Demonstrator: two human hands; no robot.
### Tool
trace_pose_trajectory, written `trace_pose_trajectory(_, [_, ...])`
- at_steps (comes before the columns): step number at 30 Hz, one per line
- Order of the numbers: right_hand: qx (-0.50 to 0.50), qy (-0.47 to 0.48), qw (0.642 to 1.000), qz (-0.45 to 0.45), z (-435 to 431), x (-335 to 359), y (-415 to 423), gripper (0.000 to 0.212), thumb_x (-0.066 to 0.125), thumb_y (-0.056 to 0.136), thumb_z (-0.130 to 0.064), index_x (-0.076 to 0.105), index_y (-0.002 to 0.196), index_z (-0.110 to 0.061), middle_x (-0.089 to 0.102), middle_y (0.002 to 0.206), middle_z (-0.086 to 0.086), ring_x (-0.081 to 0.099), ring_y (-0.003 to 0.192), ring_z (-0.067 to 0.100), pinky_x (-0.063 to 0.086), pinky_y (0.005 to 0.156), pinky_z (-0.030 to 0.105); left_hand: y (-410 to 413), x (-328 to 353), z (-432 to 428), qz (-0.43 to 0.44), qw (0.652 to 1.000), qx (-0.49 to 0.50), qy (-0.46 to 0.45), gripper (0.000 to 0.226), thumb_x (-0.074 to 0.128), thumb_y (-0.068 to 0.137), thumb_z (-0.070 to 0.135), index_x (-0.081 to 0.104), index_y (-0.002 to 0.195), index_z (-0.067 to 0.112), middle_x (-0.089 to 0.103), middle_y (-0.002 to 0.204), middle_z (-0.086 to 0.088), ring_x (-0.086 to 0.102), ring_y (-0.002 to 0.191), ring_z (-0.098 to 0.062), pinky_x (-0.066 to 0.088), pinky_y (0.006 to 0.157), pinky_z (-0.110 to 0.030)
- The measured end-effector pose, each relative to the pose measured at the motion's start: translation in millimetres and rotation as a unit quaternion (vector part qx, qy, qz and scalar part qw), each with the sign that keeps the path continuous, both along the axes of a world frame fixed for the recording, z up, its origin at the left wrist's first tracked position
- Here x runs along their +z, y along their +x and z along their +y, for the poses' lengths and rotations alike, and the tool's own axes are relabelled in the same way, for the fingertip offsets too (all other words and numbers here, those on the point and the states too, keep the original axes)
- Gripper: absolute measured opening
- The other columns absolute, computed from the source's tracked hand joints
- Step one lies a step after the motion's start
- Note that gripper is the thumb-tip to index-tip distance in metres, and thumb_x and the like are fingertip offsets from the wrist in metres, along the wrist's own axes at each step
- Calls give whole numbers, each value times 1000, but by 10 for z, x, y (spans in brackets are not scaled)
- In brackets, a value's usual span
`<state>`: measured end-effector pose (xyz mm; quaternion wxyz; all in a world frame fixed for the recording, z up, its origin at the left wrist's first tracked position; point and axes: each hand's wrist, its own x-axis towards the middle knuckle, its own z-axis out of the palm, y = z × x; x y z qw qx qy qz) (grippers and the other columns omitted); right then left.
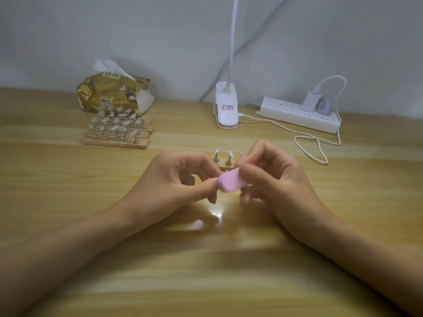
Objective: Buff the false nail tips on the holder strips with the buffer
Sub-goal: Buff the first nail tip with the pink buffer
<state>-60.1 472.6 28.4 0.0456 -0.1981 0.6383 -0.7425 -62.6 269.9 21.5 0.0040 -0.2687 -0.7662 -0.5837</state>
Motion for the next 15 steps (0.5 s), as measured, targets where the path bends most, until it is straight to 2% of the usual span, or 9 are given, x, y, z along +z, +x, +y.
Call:
trace_pose_trajectory(2, [0,13,1000,6,-18,-16,5,21,79,81,-12,61,74,-18,67,77,5,58,64,14,51,51,19,1,0,1,-1,1000,0,-7,13,75,76,35,72,79,22,70,65,-1,38,47,-14,27,44,-21])
trace_pose_trajectory(5, [-59,-10,998,-28,33,35,-33,22,82,74,-21,61,68,-22,64,80,14,55,65,13,49,50,18,6,-2,4,-5,1000,11,-8,8,71,81,29,70,79,21,70,65,0,35,44,-12,26,42,-13])
trace_pose_trajectory(9, [16,-2,1000,4,-4,-5,-10,20,77,82,-11,64,72,-23,66,76,4,58,63,12,49,48,19,17,15,15,-11,1000,-3,-2,15,73,79,36,70,80,22,71,67,0,39,40,-6,29,40,-11])
trace_pose_trajectory(13, [-49,-4,999,-23,13,32,-31,24,82,74,-22,58,72,-19,66,74,3,55,62,7,47,46,17,20,18,12,-20,1000,-1,3,12,71,82,32,68,79,21,72,70,-1,40,39,-10,32,38,-16])
trace_pose_trajectory(15, [-48,-21,998,-25,26,32,-25,25,81,78,-16,60,69,-24,64,70,-3,54,61,6,46,46,16,27,21,11,-18,1000,-4,7,13,72,82,34,68,81,21,73,72,-1,40,39,-9,33,38,-16])
